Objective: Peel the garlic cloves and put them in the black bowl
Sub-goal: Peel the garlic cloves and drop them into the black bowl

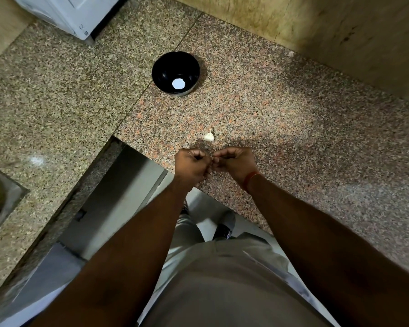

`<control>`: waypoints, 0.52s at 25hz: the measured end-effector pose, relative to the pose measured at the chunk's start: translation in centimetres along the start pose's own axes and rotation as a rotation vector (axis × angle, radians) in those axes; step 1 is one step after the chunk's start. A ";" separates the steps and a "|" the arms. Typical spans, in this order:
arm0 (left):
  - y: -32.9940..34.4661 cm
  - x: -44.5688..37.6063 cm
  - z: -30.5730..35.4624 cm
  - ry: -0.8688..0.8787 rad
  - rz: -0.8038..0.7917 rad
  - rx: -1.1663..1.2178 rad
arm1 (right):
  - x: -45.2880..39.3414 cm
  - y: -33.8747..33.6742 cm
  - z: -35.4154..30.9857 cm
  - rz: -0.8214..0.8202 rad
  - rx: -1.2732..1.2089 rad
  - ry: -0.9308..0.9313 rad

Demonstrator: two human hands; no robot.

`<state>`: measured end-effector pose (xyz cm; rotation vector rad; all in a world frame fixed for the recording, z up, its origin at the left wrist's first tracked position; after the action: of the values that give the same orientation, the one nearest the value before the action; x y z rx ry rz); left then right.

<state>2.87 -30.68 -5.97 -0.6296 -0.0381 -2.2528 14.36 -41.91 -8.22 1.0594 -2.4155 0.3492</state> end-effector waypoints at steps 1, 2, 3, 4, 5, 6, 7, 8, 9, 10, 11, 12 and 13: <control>-0.1 0.0 -0.1 0.002 -0.007 0.032 | 0.0 0.0 0.0 -0.008 -0.017 0.010; -0.2 0.0 -0.2 0.001 -0.010 0.070 | 0.0 -0.1 -0.1 -0.018 -0.037 0.021; -0.2 -0.1 -0.2 -0.001 -0.009 0.106 | 0.0 -0.1 -0.1 -0.032 -0.063 0.033; -0.3 -0.1 -0.2 -0.001 -0.013 0.143 | 0.0 0.0 -0.2 -0.049 -0.088 0.046; -0.3 -0.1 -0.3 -0.008 -0.017 0.175 | -0.1 0.0 -0.2 -0.065 -0.108 0.062; -0.2 -0.1 -0.3 -0.019 -0.024 0.205 | -0.2 0.0 -0.1 -0.081 -0.124 0.079; -0.2 -0.1 -0.4 -0.028 -0.033 0.226 | -0.3 0.0 0.0 -0.094 -0.140 0.094; -0.2 0.0 -0.4 -0.030 -0.042 0.239 | -0.4 0.0 0.1 -0.105 -0.154 0.104; -0.2 0.0 -0.3 -0.029 -0.049 0.245 | -0.5 -0.1 0.1 -0.113 -0.164 0.111; -0.2 0.1 -0.3 -0.029 -0.056 0.251 | -0.5 -0.1 0.1 -0.117 -0.167 0.116; -0.2 0.1 -0.3 -0.034 -0.061 0.258 | -0.6 -0.1 0.1 -0.119 -0.163 0.115; -0.3 0.1 -0.3 -0.043 -0.066 0.263 | -0.6 -0.2 0.1 -0.119 -0.154 0.108; -0.3 0.1 -0.3 -0.053 -0.069 0.267 | -0.6 -0.1 0.0 -0.119 -0.147 0.099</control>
<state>2.50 -30.58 -6.16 -0.5504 -0.3853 -2.2450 14.81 -41.63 -8.57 1.0883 -2.2417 0.1769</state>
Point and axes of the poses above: each hand's wrist, its own x-axis away from the middle knuckle, its own y-axis out of the palm, z = x × y, the point moved 4 cm from there along -x, towards the middle knuckle, and after that the axes turned 6 degrees about x, right-handed, at the moved point
